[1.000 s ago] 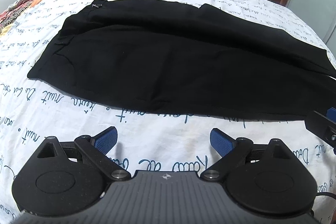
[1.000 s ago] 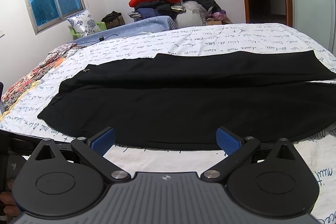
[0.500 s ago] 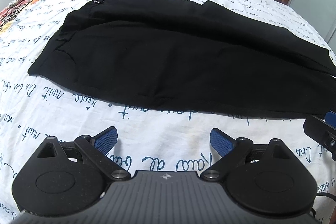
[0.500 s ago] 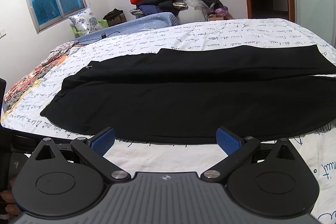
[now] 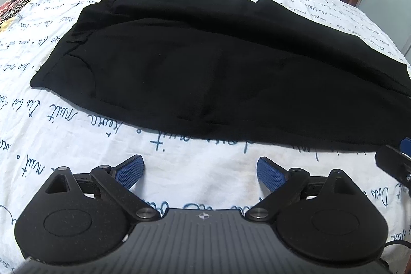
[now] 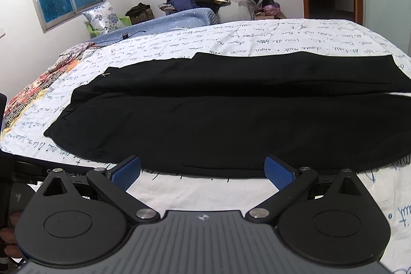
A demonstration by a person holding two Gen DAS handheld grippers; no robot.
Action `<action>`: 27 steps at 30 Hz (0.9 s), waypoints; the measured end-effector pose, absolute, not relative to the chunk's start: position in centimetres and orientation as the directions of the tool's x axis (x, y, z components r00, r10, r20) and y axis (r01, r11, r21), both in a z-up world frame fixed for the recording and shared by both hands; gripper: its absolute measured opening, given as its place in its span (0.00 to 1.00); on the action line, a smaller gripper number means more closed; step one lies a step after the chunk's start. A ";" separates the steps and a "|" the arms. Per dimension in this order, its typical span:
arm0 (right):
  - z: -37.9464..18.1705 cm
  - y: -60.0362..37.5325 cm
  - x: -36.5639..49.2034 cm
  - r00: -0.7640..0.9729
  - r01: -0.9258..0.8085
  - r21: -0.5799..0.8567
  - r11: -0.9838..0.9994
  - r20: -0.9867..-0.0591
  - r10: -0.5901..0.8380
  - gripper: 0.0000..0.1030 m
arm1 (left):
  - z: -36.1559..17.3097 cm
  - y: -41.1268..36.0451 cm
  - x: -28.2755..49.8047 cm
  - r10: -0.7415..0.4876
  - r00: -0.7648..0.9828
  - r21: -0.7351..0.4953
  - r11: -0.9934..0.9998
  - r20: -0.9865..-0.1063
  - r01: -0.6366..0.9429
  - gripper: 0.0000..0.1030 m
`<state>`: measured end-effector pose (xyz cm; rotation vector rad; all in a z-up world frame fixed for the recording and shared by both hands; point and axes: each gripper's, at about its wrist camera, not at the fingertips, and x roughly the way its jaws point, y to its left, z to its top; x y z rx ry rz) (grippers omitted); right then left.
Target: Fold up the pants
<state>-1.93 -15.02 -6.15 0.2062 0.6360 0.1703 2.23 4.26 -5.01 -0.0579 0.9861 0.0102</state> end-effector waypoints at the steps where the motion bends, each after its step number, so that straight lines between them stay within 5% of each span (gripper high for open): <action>1: -6.0 -15.0 -1.7 0.793 -0.095 0.237 0.967 -0.569 0.217 1.00 | -5.0 4.5 2.4 -0.018 0.552 -0.048 0.998 -0.833 -0.040 0.94; 8: -4.9 -14.8 0.0 0.802 -0.119 0.195 0.974 -0.559 0.210 1.00 | -4.0 6.7 3.8 -0.034 0.566 -0.052 0.998 -0.824 -0.017 0.94; 14: -3.7 -14.6 1.3 0.814 -0.147 0.083 0.986 -0.556 0.168 1.00 | 2.3 15.3 8.6 0.018 0.718 -0.002 1.000 -0.696 -0.027 0.98; 23: -4.9 -15.0 3.9 0.782 -0.104 0.122 0.987 -0.603 0.157 1.00 | 0.3 29.9 23.0 -0.355 0.689 -0.515 0.857 -0.632 -0.030 0.99; 27: -5.4 -14.3 4.8 0.771 -0.103 0.102 0.989 -0.620 0.144 1.00 | -3.4 31.1 28.3 -0.355 0.652 -0.520 0.851 -0.670 -0.070 0.98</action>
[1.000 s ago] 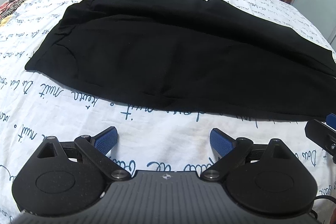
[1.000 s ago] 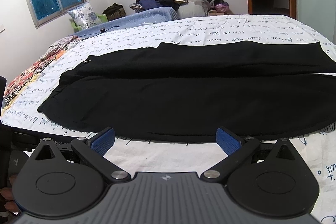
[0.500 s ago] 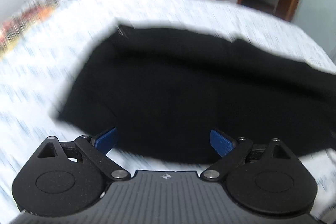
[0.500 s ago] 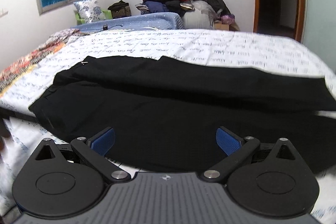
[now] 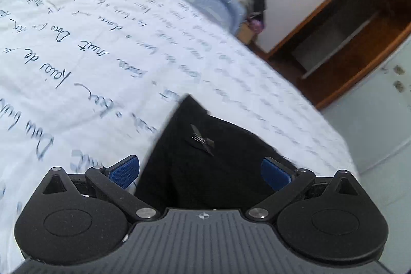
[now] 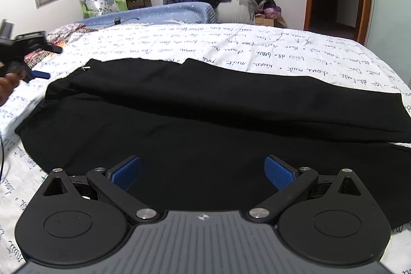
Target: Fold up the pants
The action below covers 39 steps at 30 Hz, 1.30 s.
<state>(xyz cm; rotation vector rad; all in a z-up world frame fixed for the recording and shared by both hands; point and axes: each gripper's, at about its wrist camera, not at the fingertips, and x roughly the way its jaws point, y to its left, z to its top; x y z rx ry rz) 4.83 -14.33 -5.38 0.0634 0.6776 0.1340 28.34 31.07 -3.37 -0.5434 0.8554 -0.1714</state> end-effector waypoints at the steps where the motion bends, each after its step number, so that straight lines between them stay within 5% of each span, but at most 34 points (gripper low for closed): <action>1: -5.5 -14.3 5.0 0.768 -0.101 0.100 0.990 -0.624 0.141 1.00 | -4.1 31.2 29.8 -0.346 0.645 -0.510 0.857 -0.681 -0.078 0.98; 6: -5.9 -14.3 6.1 0.754 -0.083 0.118 0.990 -0.642 0.140 1.00 | -6.5 32.3 33.1 -0.346 0.624 -0.503 0.860 -0.701 -0.087 0.98; 13: -6.0 -13.5 7.5 0.741 -0.098 0.110 0.989 -0.655 0.146 1.00 | -7.0 30.6 35.2 -0.533 0.592 -0.646 0.763 -0.605 0.026 0.97; 18: -5.9 -12.8 8.2 0.737 -0.125 0.106 0.986 -0.656 0.164 1.00 | -7.8 29.9 36.8 -0.556 0.583 -0.665 0.746 -0.593 0.036 0.97; 21: -5.8 -12.5 8.4 0.735 -0.143 0.095 0.985 -0.656 0.170 1.00 | -7.7 29.4 37.8 -0.508 0.568 -0.610 0.792 -0.648 0.013 0.70; 23: -5.7 -12.3 8.7 0.736 -0.156 0.087 0.984 -0.654 0.174 1.00 | -7.5 29.0 38.2 -0.430 0.549 -0.521 0.854 -0.717 -0.011 0.13; 28: -5.0 -12.6 10.1 0.744 -0.224 0.146 0.964 -0.613 0.265 1.00 | -6.4 27.9 36.8 -0.364 0.604 -0.401 0.913 -0.709 0.079 0.08; 33: -2.6 -13.8 11.7 0.757 -0.520 0.122 0.845 -0.393 0.522 1.00 | -1.6 26.1 31.9 -0.392 0.765 -0.262 0.918 -0.510 0.296 0.06; 39: -0.4 -15.4 22.2 0.603 -0.649 0.113 0.752 -0.527 0.600 1.00 | 2.8 25.9 27.6 -0.498 0.808 -0.269 0.863 -0.315 0.427 0.07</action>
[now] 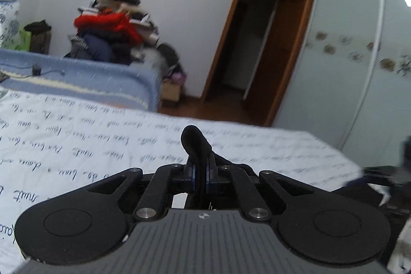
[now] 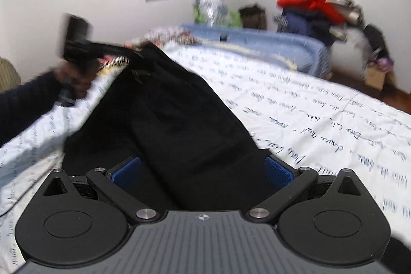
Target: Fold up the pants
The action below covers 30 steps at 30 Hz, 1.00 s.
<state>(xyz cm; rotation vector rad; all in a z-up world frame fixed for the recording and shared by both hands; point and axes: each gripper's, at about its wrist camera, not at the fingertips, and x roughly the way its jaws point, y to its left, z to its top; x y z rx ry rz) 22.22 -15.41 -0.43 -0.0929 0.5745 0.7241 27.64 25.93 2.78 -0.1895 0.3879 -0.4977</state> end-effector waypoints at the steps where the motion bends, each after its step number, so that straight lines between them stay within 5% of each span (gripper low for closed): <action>1: -0.5 -15.4 24.4 0.590 -0.645 0.116 0.755 -0.553 0.589 1.00 | 3.2 26.0 27.0 -0.512 0.806 -0.272 0.854 -0.295 0.443 0.07; 7: -3.3 -14.4 34.4 0.424 -0.634 0.241 0.735 -0.687 0.591 1.00 | 3.9 25.6 24.9 -0.564 0.790 -0.254 0.822 -0.239 0.510 0.07; 14: -4.8 -12.5 37.7 0.301 -0.699 0.299 0.650 -0.701 0.646 1.00 | 3.8 26.0 23.8 -0.571 0.789 -0.232 0.819 -0.227 0.525 0.07; 15: -4.8 -12.7 38.0 0.279 -0.701 0.330 0.632 -0.689 0.669 0.89 | 3.7 26.2 23.8 -0.566 0.793 -0.238 0.821 -0.226 0.519 0.07; 16: -4.6 -12.6 38.0 0.267 -0.705 0.348 0.617 -0.677 0.686 0.51 | 3.6 26.4 23.9 -0.563 0.795 -0.246 0.823 -0.227 0.513 0.07; 18: -4.1 -12.4 37.7 0.261 -0.716 0.337 0.612 -0.684 0.682 0.07 | 3.3 26.6 24.0 -0.561 0.793 -0.261 0.823 -0.238 0.504 0.07; 23: -1.6 -12.0 33.6 0.376 -0.747 0.176 0.641 -0.683 0.626 0.07 | 2.9 28.0 23.4 -0.539 0.811 -0.334 0.826 -0.227 0.455 0.06; 30: 1.0 -10.3 21.3 0.508 -0.770 -0.004 0.639 -0.609 0.609 0.07 | 0.1 32.5 16.8 -0.556 0.805 -0.621 0.710 -0.207 0.331 0.13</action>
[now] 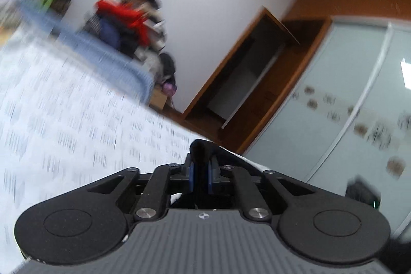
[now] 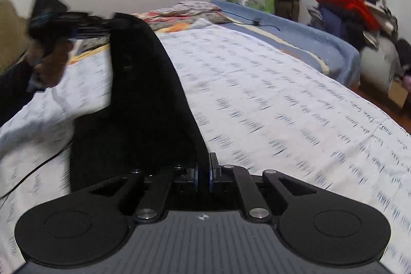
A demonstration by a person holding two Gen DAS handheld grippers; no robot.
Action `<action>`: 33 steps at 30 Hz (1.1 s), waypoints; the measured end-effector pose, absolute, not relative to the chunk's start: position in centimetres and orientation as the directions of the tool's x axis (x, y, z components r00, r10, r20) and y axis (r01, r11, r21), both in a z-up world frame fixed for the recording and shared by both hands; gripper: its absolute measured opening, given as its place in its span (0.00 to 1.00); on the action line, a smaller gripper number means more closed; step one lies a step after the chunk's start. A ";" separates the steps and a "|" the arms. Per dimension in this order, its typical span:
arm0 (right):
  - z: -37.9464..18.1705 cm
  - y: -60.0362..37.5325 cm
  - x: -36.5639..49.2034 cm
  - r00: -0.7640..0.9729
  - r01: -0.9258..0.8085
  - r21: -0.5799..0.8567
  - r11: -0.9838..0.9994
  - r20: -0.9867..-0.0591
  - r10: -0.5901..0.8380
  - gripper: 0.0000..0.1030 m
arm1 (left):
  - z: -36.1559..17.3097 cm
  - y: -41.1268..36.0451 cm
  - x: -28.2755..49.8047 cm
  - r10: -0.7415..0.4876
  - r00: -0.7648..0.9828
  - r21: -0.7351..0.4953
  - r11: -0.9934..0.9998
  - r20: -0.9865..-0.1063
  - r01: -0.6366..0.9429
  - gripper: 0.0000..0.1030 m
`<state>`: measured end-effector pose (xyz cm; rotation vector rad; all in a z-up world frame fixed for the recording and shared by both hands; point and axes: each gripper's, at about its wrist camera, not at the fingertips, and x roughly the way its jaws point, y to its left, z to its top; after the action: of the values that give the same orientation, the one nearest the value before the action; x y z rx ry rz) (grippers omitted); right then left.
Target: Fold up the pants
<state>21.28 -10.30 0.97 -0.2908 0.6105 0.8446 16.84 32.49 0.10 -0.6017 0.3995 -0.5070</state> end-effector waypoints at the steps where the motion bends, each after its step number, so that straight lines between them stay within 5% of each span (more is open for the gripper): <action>1: 0.0 -9.5 19.1 0.515 -0.775 -0.041 0.630 -0.619 0.593 0.07 | -1.2 32.9 15.9 -0.559 0.797 -0.661 0.690 -0.228 0.296 0.17; 5: -5.6 -7.2 15.4 0.493 -0.768 -0.078 0.636 -0.706 0.509 0.07 | -5.9 34.1 13.6 -0.549 0.753 -0.740 0.661 -0.363 0.125 0.25; 9: -7.4 -6.9 13.7 0.535 -0.740 -0.116 0.662 -0.698 0.476 0.07 | -6.7 35.2 11.6 -0.525 0.747 -0.770 0.638 -0.407 0.029 0.37; 14: -6.9 -7.6 14.0 0.547 -0.719 -0.086 0.690 -0.682 0.485 0.07 | -6.5 37.0 8.3 -0.502 0.794 -0.867 0.494 -0.344 -0.063 0.60; 21: -6.2 -7.1 14.1 0.567 -0.692 -0.045 0.720 -0.652 0.503 0.07 | -7.6 35.7 6.3 -0.452 0.794 -0.896 0.367 -0.406 -0.249 0.60; 33: -5.6 -7.1 14.2 0.578 -0.685 -0.039 0.728 -0.636 0.510 0.07 | -9.6 33.6 8.0 -0.458 0.747 -0.868 0.364 -0.482 -0.337 0.60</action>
<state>14.20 -7.09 -5.57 -0.2957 0.6421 0.7107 8.05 33.64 -9.64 -1.2303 0.7734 -0.0885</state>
